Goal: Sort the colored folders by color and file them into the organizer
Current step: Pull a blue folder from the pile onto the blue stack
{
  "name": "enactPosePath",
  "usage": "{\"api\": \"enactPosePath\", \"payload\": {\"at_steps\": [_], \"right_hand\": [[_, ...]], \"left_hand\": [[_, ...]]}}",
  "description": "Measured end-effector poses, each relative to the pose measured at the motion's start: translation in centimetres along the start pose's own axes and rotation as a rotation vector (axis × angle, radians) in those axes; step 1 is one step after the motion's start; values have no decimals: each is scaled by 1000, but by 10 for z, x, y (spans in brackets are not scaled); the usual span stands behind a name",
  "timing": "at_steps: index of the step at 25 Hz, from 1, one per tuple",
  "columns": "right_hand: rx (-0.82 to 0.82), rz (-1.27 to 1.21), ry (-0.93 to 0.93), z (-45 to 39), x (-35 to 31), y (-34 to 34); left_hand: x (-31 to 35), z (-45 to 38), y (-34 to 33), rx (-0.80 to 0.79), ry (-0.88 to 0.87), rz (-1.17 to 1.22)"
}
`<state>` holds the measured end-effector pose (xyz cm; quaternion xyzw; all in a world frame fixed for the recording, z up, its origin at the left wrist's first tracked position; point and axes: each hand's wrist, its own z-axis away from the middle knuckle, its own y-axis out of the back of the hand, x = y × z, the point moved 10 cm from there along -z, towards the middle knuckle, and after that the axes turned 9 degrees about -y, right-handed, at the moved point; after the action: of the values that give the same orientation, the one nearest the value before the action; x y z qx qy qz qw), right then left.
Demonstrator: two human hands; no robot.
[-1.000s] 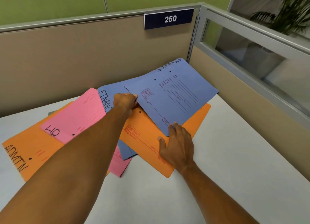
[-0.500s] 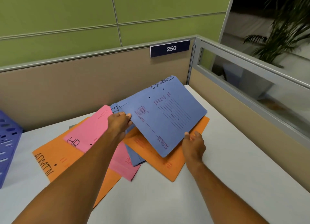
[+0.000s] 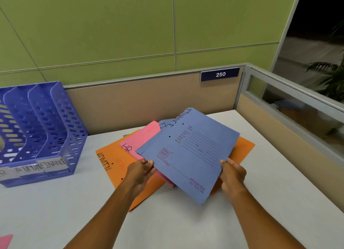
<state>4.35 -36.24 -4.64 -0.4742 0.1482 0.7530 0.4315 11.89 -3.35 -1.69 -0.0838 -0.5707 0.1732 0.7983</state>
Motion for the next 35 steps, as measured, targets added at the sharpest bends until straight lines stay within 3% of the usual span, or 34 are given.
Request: {"api": "enactPosePath", "payload": {"at_steps": [5,9,14,21,28,35], "right_hand": [[-105,66,11,30,18,-11],[-152,127,14,50,35,-7],[-290,336,-53,81,74,-4],[-449,609,-50,154,131,1],[-312,702,-37,183,173,36],[-133,891,104,202,176,45]], "left_hand": [[4,39,45,-136,-67,-97],[-3,59,96,-261,25,-233],[-10,81,161,-216,116,-306],[-23,124,227,-39,47,-366],[-40,153,289,102,4,-617],[-39,167,292,133,-113,-838]]}}
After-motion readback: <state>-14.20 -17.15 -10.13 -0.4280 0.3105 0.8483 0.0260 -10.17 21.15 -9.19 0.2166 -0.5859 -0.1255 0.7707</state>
